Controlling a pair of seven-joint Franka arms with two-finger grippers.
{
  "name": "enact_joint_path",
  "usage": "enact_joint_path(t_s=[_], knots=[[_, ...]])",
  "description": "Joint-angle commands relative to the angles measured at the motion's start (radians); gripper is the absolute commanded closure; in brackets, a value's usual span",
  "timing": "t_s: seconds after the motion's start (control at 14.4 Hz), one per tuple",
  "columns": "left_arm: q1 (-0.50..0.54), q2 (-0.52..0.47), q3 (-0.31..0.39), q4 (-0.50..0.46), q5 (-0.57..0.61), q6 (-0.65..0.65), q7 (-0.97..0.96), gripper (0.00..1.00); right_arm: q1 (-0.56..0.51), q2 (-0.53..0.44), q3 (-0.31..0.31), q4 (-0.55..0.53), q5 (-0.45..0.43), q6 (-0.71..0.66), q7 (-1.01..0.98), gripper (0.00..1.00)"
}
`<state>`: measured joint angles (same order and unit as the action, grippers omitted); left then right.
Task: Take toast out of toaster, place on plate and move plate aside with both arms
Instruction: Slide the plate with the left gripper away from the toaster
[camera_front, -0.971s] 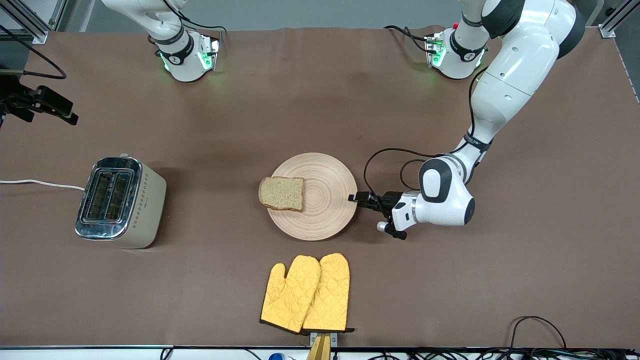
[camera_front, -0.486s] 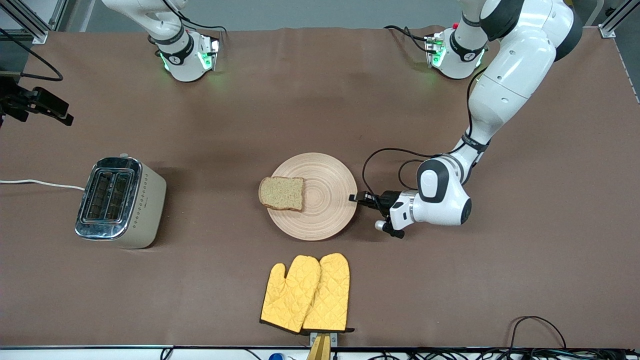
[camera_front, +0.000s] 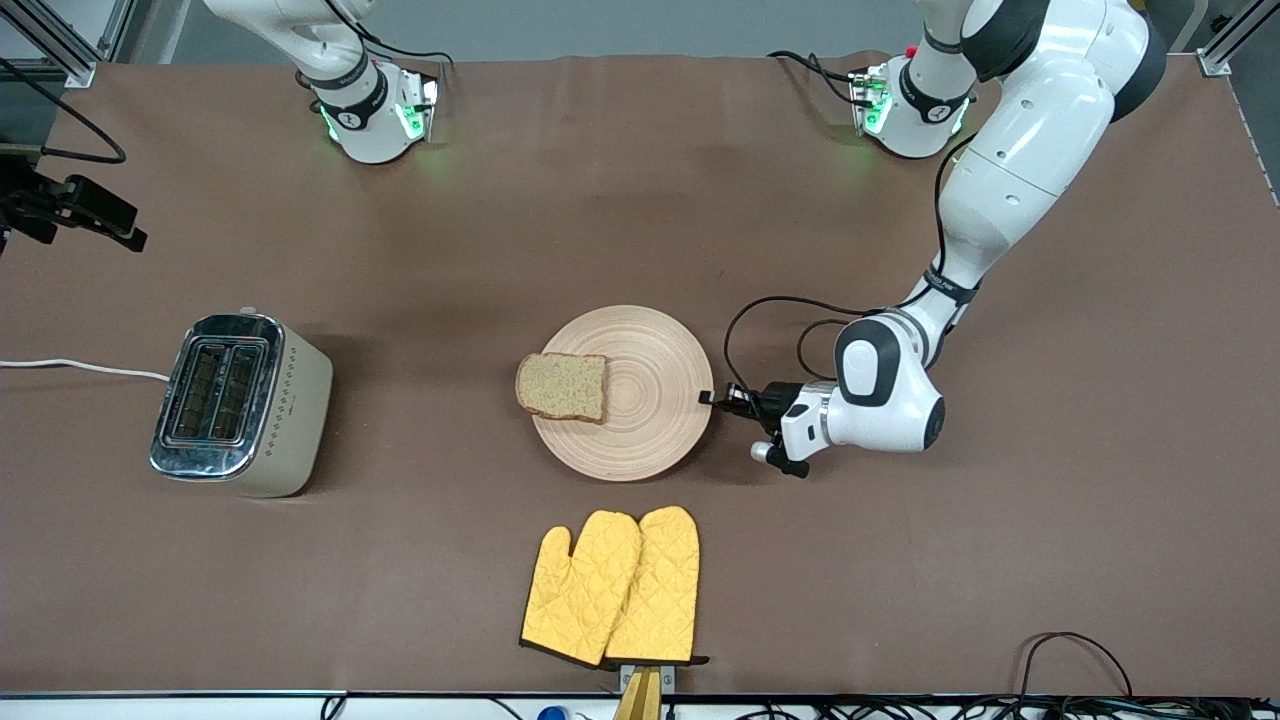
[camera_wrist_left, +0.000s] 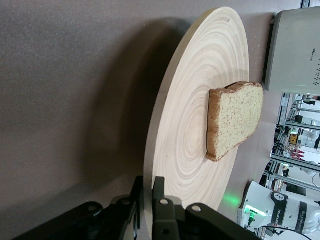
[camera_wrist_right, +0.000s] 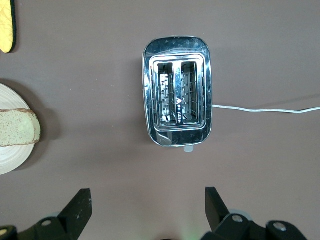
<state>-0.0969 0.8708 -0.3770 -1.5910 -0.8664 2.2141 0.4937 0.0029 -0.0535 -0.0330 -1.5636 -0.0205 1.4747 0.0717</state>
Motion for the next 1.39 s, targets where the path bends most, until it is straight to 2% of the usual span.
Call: enact_joint_path(t_s=[0.0, 0.28, 0.62, 0.9, 1.11, 1.32], knots=[[0.019, -0.028, -0.008, -0.003, -0.006, 0.013, 0.005, 1.0, -0.02, -0.008, 0.016, -0.009, -0.015, -0.004, -0.004, 0.0], [0.106, -0.114, -0.028, -0.003, -0.008, -0.049, -0.009, 1.0, -0.018, -0.008, 0.016, -0.01, -0.013, -0.007, -0.003, 0.0], [0.314, -0.22, -0.045, 0.0, 0.0, -0.221, -0.049, 1.0, -0.018, -0.006, 0.016, -0.009, -0.012, -0.007, -0.003, 0.0], [0.521, -0.217, -0.045, 0.037, 0.021, -0.373, -0.035, 1.0, -0.017, -0.006, 0.018, -0.009, -0.007, -0.005, -0.003, 0.0], [0.623, -0.211, -0.043, 0.045, 0.076, -0.433, -0.032, 1.0, -0.017, -0.006, 0.018, -0.009, -0.006, -0.007, -0.003, 0.0], [0.71, -0.178, -0.04, 0.045, 0.153, -0.45, 0.109, 1.0, -0.017, -0.006, 0.018, -0.009, -0.006, -0.007, -0.003, 0.0]])
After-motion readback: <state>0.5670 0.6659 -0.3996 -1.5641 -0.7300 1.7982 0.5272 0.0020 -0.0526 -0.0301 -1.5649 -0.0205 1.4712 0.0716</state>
